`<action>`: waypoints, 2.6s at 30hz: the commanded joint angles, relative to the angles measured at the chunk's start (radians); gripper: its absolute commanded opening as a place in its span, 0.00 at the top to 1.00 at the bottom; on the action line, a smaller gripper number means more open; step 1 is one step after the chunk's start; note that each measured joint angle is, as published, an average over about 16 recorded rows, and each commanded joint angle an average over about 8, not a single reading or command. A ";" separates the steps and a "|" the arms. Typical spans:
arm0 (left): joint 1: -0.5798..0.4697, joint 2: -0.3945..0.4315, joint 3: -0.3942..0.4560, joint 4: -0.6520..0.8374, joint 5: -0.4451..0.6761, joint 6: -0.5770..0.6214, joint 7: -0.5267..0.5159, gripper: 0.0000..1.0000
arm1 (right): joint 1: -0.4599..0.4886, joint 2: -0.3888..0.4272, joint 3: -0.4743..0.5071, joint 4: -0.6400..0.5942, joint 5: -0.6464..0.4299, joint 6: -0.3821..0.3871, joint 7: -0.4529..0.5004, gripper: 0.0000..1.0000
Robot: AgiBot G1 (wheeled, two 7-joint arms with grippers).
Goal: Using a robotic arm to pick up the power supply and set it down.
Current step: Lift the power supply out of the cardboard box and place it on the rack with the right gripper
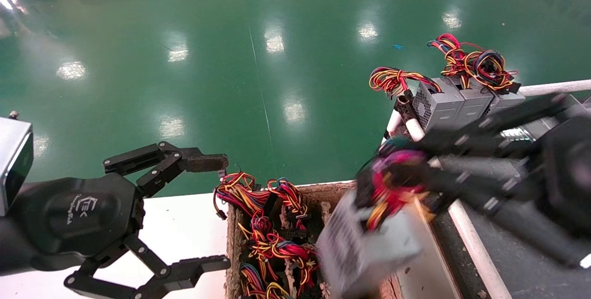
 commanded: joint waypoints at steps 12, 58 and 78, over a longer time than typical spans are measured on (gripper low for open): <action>0.000 0.000 0.001 0.000 -0.001 0.000 0.000 0.00 | 0.105 0.173 0.042 -0.188 -0.150 0.003 -0.059 1.00; -0.001 -0.001 0.004 0.000 -0.002 -0.002 0.002 0.00 | 0.714 -0.295 -0.238 -0.951 -0.814 0.025 -0.363 1.00; -0.001 -0.002 0.005 0.000 -0.003 -0.002 0.002 0.00 | 0.818 -0.407 -0.265 -1.219 -0.869 0.137 -0.507 0.00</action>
